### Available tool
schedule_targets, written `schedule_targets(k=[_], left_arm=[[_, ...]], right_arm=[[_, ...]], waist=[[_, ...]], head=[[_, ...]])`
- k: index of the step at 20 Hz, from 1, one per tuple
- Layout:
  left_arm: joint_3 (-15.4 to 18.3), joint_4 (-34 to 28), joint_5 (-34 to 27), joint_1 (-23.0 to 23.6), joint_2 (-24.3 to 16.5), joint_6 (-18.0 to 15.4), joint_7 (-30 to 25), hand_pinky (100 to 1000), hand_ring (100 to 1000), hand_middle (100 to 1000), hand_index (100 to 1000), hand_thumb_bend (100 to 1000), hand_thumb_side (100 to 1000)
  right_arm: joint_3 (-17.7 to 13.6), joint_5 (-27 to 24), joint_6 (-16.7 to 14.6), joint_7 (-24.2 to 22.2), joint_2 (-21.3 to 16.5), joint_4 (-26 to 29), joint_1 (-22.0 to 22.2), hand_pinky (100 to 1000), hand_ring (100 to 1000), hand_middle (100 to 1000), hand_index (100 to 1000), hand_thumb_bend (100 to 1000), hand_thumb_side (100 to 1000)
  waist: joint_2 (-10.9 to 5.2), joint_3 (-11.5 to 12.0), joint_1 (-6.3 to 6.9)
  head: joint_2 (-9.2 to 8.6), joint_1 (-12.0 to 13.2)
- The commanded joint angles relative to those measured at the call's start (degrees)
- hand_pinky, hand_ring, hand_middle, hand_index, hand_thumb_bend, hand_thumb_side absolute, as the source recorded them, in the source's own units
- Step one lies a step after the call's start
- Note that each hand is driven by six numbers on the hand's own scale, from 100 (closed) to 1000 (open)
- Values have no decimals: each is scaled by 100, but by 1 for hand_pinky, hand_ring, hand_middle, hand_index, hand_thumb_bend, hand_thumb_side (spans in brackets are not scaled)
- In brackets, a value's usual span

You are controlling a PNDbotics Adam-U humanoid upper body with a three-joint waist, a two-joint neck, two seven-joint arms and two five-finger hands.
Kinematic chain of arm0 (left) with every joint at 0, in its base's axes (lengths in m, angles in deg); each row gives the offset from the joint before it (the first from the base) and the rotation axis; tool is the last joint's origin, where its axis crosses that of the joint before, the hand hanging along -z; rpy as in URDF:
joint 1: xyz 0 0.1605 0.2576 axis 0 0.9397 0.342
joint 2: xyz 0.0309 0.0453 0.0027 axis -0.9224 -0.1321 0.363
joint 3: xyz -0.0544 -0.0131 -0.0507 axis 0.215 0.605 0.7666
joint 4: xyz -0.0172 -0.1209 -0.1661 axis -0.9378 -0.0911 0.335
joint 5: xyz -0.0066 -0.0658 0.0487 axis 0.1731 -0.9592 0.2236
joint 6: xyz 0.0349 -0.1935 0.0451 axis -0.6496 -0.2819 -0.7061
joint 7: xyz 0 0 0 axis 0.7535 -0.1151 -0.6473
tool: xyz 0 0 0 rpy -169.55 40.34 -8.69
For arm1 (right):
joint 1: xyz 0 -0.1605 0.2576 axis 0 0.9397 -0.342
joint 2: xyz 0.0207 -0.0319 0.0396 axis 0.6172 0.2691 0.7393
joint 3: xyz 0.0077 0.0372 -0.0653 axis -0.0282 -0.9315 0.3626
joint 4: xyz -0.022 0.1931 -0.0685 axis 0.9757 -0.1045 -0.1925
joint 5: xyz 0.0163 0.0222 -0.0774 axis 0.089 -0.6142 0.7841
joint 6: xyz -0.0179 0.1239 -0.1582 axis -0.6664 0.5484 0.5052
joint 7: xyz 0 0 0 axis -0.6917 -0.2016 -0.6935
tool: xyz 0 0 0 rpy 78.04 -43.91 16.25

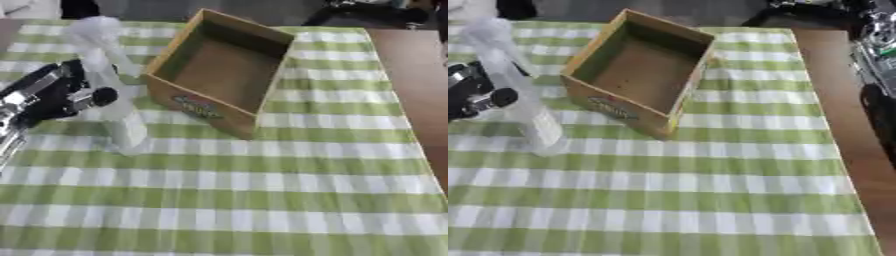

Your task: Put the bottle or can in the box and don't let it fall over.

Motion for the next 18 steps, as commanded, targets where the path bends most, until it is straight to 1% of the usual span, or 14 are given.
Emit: schedule_targets(k=[1, 10, 11, 13, 18], left_arm=[[15, -30, -12, -136, -46, -6, -44, 921, 839, 805, 839, 791, 648], [-33, 45, -42, -115, 34, -8, -151, 916, 838, 781, 830, 769, 634], [-38, 51, -48, -115, 41, -13, -162, 917, 838, 779, 826, 770, 616], [-48, 61, -56, -113, 53, -27, -187, 916, 838, 776, 823, 762, 625], [-74, 74, -55, -105, 92, -66, -231, 913, 832, 764, 813, 731, 583]], right_arm=[[-45, -32, -7, -15, -120, 39, -123, 890, 803, 843, 871, 100, 803], [-54, -37, -4, -9, -105, 29, -133, 890, 801, 842, 871, 100, 805], [-54, -39, -3, -8, -102, 28, -133, 890, 801, 842, 870, 100, 806], [-53, -42, -1, -8, -96, 25, -134, 891, 801, 842, 870, 100, 806], [-55, -50, 0, -3, -88, 24, -145, 891, 801, 842, 870, 100, 807]], waist=[[-80, -6, 6], [-33, -33, -12], [-27, -34, -13], [-18, -38, -16], [9, -53, -28]], head=[[-70, 6], [-91, 9], [-94, 9], [-103, 8], [-160, -3]])
